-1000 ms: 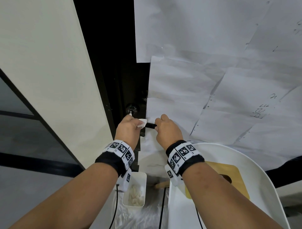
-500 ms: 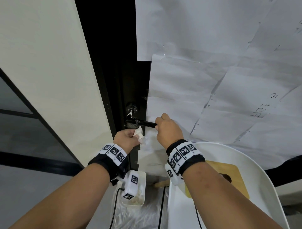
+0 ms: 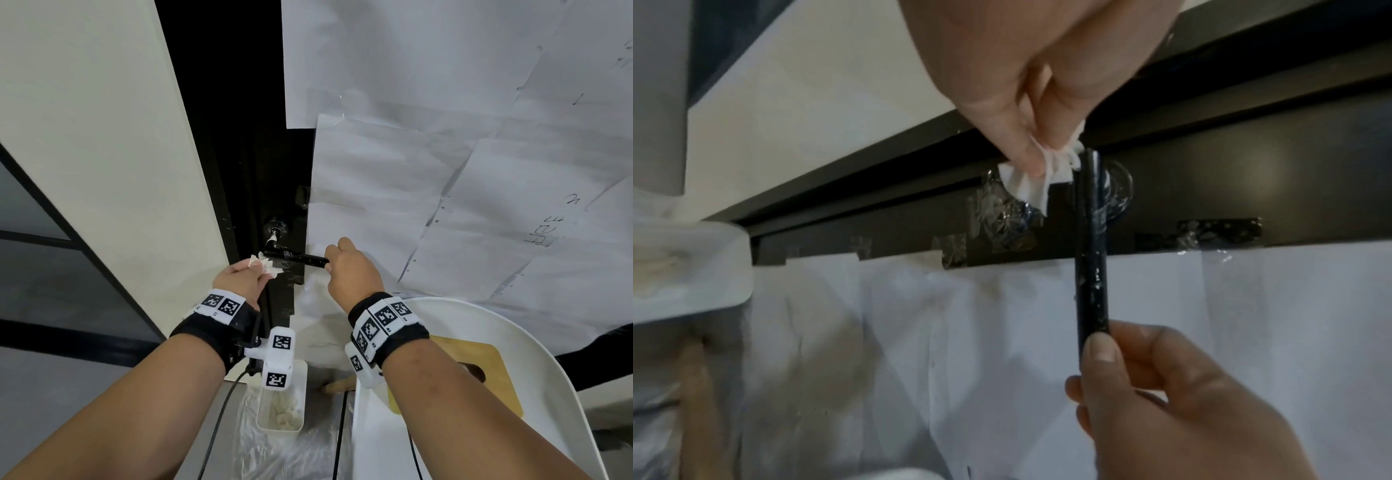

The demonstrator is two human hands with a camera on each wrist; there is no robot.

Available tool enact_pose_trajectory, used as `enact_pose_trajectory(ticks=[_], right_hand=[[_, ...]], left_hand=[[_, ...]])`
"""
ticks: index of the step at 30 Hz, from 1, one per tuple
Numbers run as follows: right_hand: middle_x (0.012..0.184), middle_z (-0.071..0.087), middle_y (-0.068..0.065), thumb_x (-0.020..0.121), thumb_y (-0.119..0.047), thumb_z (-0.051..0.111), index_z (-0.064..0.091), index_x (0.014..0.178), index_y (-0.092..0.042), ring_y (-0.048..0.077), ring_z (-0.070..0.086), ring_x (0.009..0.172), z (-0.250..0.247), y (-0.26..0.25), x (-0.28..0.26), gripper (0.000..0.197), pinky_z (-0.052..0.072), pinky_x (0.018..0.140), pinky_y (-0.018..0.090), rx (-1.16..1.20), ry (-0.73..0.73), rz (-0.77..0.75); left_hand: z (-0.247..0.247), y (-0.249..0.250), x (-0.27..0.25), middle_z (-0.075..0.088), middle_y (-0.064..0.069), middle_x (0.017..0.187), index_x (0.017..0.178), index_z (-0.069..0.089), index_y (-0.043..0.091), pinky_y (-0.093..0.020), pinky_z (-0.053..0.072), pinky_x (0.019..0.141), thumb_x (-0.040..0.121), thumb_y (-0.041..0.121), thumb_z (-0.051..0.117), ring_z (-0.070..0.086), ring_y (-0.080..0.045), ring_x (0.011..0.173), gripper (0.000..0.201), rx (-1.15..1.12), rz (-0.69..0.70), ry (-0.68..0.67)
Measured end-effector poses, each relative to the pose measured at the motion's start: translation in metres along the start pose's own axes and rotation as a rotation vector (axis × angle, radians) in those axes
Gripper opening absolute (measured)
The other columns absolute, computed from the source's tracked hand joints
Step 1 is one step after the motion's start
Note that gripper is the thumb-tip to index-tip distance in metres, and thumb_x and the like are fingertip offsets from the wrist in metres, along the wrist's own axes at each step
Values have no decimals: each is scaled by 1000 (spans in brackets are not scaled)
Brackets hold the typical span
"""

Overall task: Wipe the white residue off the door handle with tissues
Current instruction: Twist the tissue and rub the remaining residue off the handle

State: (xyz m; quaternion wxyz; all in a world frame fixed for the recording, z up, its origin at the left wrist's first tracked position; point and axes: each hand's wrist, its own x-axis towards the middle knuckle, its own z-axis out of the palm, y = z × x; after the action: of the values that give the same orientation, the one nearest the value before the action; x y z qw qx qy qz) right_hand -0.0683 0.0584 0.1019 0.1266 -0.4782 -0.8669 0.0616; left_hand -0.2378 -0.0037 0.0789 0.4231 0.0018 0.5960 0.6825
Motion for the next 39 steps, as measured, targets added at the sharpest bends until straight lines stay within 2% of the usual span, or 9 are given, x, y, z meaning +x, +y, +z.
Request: enact_pose_trajectory(ticks=[3, 5, 9, 12, 17, 23, 29, 33, 39], right_hand=[[98, 47, 10, 87, 1, 48, 51, 89, -7, 26, 44, 66, 1, -2, 1, 8, 33, 55, 34, 4, -7, 0], [98, 47, 10, 87, 1, 49, 51, 89, -7, 26, 44, 66, 1, -2, 2, 9, 33, 55, 34, 7, -10, 0], [98, 47, 11, 87, 1, 48, 51, 89, -7, 26, 44, 65, 0, -3, 2, 9, 33, 55, 34, 1, -12, 3], [98, 47, 11, 89, -2, 48, 52, 91, -7, 27, 44, 65, -1, -3, 1, 7, 34, 55, 35, -3, -4, -1], [98, 47, 11, 88, -1, 49, 51, 91, -7, 27, 44, 64, -1, -2, 1, 7, 34, 55, 34, -11, -10, -4], [98, 47, 11, 88, 0, 48, 51, 91, -7, 27, 43, 63, -1, -2, 1, 8, 32, 55, 34, -3, -13, -7], [99, 46, 12, 88, -1, 48, 51, 92, -7, 28, 43, 63, -3, -2, 1, 7, 32, 55, 33, 1, -20, -14], [99, 47, 11, 88, -1, 50, 51, 91, -8, 28, 45, 63, -3, 0, 2, 8, 32, 53, 33, -4, -23, -22], [98, 46, 10, 88, 0, 49, 50, 89, -7, 27, 44, 62, -2, 0, 1, 7, 33, 54, 33, 4, -18, -21]], left_hand=[[-4, -1, -8, 71, -2, 84, 90, 64, 18, -29, 56, 70, 87, 21, 66, 70, -15, 76, 5, 277, 257, 100], [0, -1, -20, 68, 4, 83, 88, 62, 20, -25, 52, 71, 88, 24, 65, 67, -13, 76, 5, 399, 471, 121], [10, 3, -32, 67, 4, 93, 90, 64, 21, -16, 48, 76, 86, 22, 66, 64, -6, 83, 4, 555, 705, -11], [15, 1, -28, 63, 2, 103, 98, 72, 19, -9, 38, 78, 89, 24, 63, 59, -7, 88, 13, 825, 845, -130], [19, 0, -27, 55, -2, 106, 117, 68, 15, -11, 35, 84, 92, 18, 61, 56, -14, 93, 26, 969, 903, -178], [23, -1, -19, 45, 9, 96, 107, 68, 8, -3, 32, 73, 89, 12, 65, 48, -7, 86, 19, 1061, 867, -205], [22, 3, -14, 53, 2, 99, 98, 72, 10, -26, 48, 78, 89, 12, 63, 57, -19, 85, 13, 1154, 964, -216], [15, 9, -16, 56, -1, 103, 97, 72, 13, -38, 53, 77, 90, 11, 58, 55, -23, 93, 16, 1218, 1003, -119], [-5, 14, -20, 57, -6, 102, 102, 66, 13, -37, 48, 73, 90, 8, 56, 53, -28, 93, 16, 1174, 1099, -13]])
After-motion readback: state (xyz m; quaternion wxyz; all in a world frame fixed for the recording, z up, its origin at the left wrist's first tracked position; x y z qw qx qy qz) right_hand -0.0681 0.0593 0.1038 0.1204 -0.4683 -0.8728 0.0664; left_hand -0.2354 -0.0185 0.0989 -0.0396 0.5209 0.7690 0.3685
